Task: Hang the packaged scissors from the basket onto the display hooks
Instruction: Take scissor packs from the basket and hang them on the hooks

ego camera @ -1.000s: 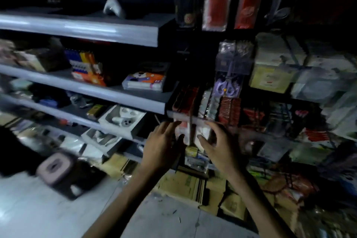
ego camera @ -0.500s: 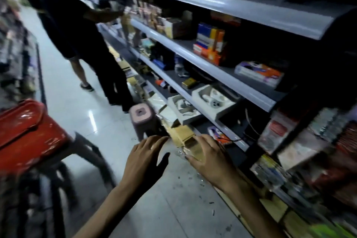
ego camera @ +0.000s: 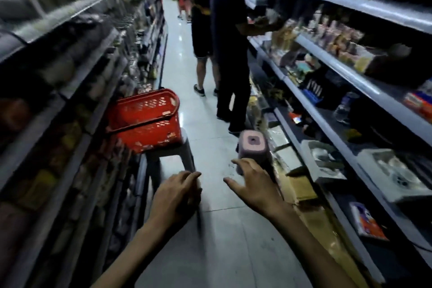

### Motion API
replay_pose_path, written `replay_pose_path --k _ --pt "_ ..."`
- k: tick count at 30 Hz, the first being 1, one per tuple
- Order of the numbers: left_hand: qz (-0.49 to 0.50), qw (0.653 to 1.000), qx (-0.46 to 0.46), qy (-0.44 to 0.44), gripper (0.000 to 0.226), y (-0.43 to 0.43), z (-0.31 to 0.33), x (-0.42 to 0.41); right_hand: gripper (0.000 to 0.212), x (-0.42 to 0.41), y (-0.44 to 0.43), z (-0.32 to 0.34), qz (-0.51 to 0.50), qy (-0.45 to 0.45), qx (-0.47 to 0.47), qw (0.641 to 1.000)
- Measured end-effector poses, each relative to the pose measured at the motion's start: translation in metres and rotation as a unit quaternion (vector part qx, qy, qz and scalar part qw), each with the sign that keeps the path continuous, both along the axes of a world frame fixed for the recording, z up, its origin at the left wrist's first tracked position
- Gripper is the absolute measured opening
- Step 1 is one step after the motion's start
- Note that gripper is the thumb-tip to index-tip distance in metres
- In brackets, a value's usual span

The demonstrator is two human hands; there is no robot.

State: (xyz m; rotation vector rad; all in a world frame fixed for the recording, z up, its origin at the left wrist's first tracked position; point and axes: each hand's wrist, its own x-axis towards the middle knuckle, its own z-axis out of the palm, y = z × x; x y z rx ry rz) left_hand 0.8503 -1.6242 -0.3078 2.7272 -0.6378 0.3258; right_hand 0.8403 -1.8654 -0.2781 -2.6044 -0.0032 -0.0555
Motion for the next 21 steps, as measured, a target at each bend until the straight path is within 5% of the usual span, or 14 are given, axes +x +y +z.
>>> replay_pose_path --k 21 --pt "0.165 0.984 0.055 0.046 0.039 0.191 -0.055 0.216 0.054 0.253 0.183 -0.064 0.131 0.039 -0.045 0.990"
